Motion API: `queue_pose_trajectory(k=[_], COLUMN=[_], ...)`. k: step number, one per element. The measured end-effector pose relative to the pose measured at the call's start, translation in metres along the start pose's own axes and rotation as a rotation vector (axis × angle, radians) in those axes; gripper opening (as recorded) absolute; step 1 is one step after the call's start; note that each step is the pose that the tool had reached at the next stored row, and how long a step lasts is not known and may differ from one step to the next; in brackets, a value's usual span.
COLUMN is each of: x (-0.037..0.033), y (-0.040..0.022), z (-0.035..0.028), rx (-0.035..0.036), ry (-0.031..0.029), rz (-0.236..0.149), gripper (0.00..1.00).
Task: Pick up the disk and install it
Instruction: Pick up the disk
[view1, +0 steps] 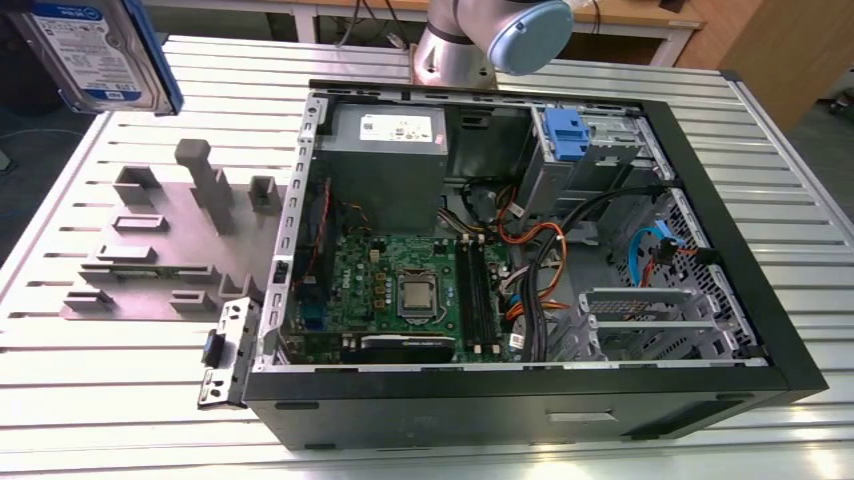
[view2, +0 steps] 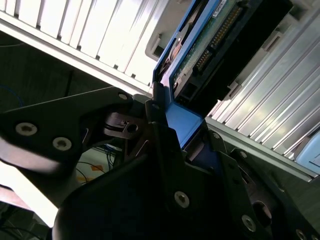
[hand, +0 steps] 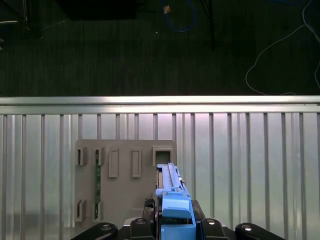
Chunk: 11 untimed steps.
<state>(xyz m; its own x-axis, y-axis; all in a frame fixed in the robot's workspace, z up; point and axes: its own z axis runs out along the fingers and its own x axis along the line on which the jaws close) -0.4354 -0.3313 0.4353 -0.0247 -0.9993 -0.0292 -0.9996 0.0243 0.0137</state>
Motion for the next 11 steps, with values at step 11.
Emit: queue_pose_trajectory(k=[11], x=[-0.0002], y=[0.0001], z=[-0.008], rx=[0.0], ry=[0.0], rz=[0.0], gripper=[0.36])
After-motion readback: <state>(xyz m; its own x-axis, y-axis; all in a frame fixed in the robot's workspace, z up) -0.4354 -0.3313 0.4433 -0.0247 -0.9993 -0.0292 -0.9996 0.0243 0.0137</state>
